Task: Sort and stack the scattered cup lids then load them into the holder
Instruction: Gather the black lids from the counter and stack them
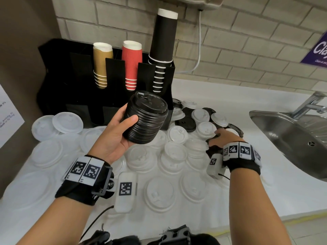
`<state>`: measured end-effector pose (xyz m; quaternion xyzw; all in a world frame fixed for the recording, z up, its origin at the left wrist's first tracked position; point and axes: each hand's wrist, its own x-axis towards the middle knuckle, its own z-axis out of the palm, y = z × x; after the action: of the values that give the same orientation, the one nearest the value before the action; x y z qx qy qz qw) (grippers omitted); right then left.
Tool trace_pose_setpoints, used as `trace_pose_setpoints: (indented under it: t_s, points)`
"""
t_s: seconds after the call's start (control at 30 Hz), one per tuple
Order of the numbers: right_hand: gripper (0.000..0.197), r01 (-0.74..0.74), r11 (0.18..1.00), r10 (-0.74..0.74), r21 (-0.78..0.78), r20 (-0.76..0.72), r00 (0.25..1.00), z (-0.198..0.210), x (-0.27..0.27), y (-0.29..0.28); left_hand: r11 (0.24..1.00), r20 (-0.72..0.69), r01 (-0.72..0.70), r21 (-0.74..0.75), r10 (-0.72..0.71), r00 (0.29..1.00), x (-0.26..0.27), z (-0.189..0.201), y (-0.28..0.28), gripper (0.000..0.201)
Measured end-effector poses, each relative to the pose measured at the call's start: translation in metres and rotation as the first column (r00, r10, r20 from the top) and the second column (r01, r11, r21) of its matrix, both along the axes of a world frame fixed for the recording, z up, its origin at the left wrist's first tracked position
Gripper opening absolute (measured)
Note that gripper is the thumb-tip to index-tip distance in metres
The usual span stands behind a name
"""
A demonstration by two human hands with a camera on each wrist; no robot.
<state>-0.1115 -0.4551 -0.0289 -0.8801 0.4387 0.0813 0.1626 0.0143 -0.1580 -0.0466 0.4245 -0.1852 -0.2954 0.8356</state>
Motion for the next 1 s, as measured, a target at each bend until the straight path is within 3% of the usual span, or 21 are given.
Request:
trace_pose_setpoints:
  t_s: [0.33, 0.53, 0.63, 0.7, 0.77, 0.83, 0.9, 1.0]
  points:
    - [0.064, 0.032, 0.995, -0.042, -0.094, -0.107, 0.993, -0.024, 0.003, 0.006, 1.0, 0.002, 0.001, 0.022, -0.001, 1.0, 0.005, 0.003, -0.001, 0.077]
    - [0.054, 0.076, 0.991, -0.07, -0.107, 0.059, 0.996, -0.019, -0.002, 0.002, 1.0, 0.003, 0.015, 0.012, -0.015, 1.0, 0.005, 0.002, -0.001, 0.06]
    - [0.055, 0.143, 0.989, -0.137, -0.03, 0.139, 0.981, -0.004, -0.006, -0.001, 1.0, -0.006, 0.016, 0.01, -0.016, 1.0, 0.004, 0.004, -0.002, 0.074]
    - [0.057, 0.111, 0.99, -0.129, 0.085, 0.259, 0.957, 0.009, -0.007, -0.002, 1.0, -0.011, 0.016, 0.009, -0.016, 1.0, 0.003, 0.006, -0.002, 0.08]
    - [0.051, -0.043, 0.968, -0.092, 0.248, 0.508, 0.857, 0.021, -0.007, 0.006, 1.0, -0.019, 0.018, 0.004, -0.018, 1.0, 0.002, 0.006, -0.002, 0.079]
    - [0.048, -0.271, 0.902, -0.085, 0.335, 0.754, 0.651, 0.034, -0.006, 0.028, 1.0, -0.031, 0.02, -0.005, -0.021, 0.999, 0.0, 0.006, -0.002, 0.072]
    - [0.049, -0.454, 0.84, -0.043, 0.296, 0.871, 0.489, 0.047, -0.002, 0.057, 1.0, -0.045, 0.025, -0.017, -0.025, 0.999, -0.001, 0.006, -0.002, 0.065]
    - [0.043, -0.59, 0.781, 0.031, 0.203, 0.932, 0.362, 0.059, 0.006, 0.096, 0.999, -0.033, 0.035, -0.019, -0.036, 0.999, -0.002, 0.005, 0.0, 0.07]
